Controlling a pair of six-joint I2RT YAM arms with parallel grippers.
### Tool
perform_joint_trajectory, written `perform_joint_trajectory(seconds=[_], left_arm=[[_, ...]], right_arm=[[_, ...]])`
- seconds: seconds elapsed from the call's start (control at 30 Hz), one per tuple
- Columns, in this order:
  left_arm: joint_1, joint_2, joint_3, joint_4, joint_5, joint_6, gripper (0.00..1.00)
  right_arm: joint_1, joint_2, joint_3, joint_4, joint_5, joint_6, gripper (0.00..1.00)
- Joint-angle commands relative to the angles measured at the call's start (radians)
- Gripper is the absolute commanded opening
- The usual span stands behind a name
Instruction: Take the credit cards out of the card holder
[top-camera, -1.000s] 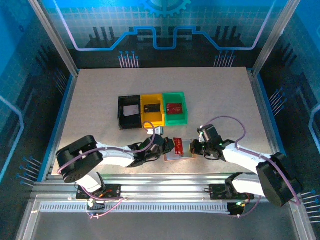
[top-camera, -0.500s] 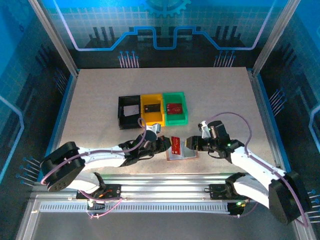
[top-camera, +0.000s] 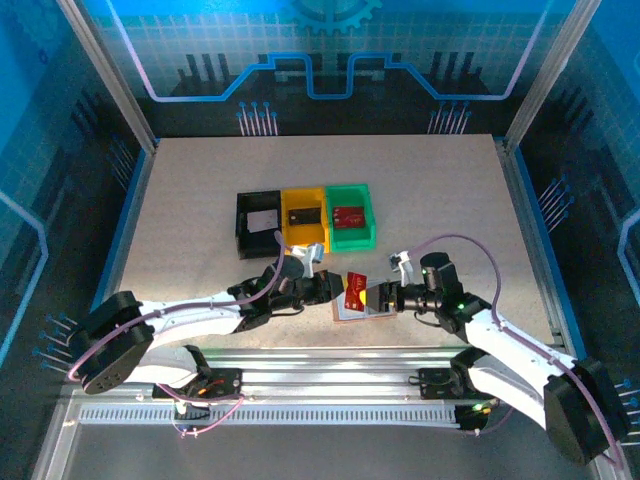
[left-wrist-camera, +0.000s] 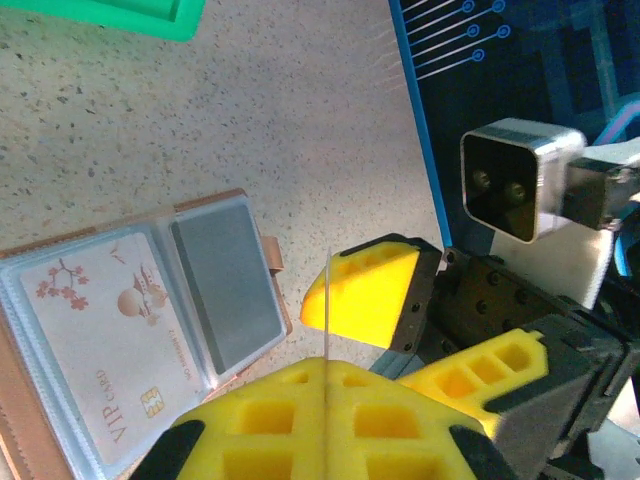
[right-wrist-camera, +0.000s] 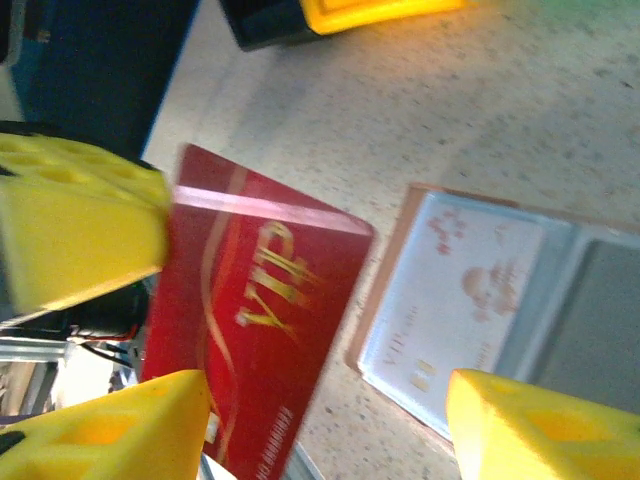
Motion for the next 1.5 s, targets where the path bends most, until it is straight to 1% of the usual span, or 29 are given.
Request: perform_joint_trajectory(seconds=[0.0, 0.17, 0.27, 0.37, 0.43, 0.47, 0.53, 0.6, 0.7, 0.87, 0.93, 1.0, 1.07, 1.17, 1.27, 1.37, 1.47], left_arm=[[0.003, -0.012, -0.015, 0.054, 0.038, 0.009, 0.0], [0.001, -0.005, -0.018, 0.088, 0.047, 0.0, 0.0], [0.001, 0.0, -0.021, 0.101, 0.051, -0.002, 0.0], [0.001, -0.001, -0.024, 0.103, 0.053, -0.001, 0.0], [0.001, -0.003, -0.029, 0.105, 0.05, 0.0, 0.0], [0.0, -0.005, -0.03, 0.106, 0.051, 0.0, 0.0], [0.001, -0.008, -0.032, 0.108, 0.049, 0.0, 0.0], [0.001, -0.01, -0.032, 0.108, 0.047, 0.003, 0.0], [0.001, -0.015, -0.027, 0.103, 0.047, 0.006, 0.0], [0.001, -0.026, -0.023, 0.094, 0.045, 0.011, 0.0], [0.001, -0.047, -0.025, 0.079, 0.033, 0.013, 0.01], [0.001, -0.087, -0.031, 0.053, 0.016, 0.018, 0.18], [0.0, -0.143, -0.045, 0.025, -0.02, 0.016, 0.4], [-0.018, -0.218, -0.083, 0.026, -0.075, -0.002, 0.57], [-0.072, -0.25, -0.11, 0.045, -0.153, -0.018, 0.66], [-0.145, -0.232, -0.13, 0.102, -0.238, -0.041, 0.69], [-0.206, -0.187, -0.133, 0.176, -0.302, -0.054, 0.69]], right_arm=[[0.022, -0.015, -0.021, 0.105, -0.052, 0.026, 0.64], [0.055, 0.006, -0.022, 0.15, -0.058, 0.038, 0.62], [0.06, 0.01, -0.027, 0.172, -0.061, 0.048, 0.56], [0.061, -0.002, -0.031, 0.174, -0.057, 0.063, 0.48], [0.061, -0.01, -0.032, 0.174, -0.057, 0.064, 0.44], [0.061, -0.013, -0.032, 0.173, -0.052, 0.063, 0.39], [0.061, -0.018, -0.032, 0.168, -0.046, 0.056, 0.34], [0.061, -0.021, -0.033, 0.165, -0.046, 0.054, 0.3], [0.063, -0.027, -0.036, 0.167, -0.044, 0.058, 0.2], [0.063, -0.055, -0.043, 0.172, -0.038, 0.068, 0.01], [0.061, -0.071, -0.038, 0.149, -0.026, 0.068, 0.0], [0.059, -0.097, -0.034, 0.115, -0.006, 0.07, 0.0], [0.056, -0.139, -0.03, 0.082, 0.028, 0.088, 0.0], [0.049, -0.186, -0.012, 0.013, 0.107, 0.128, 0.0], [0.044, -0.223, -0.022, 0.021, 0.167, 0.219, 0.0], [0.044, -0.256, -0.048, 0.057, 0.225, 0.342, 0.0], [0.049, -0.289, -0.077, 0.113, 0.265, 0.462, 0.0]])
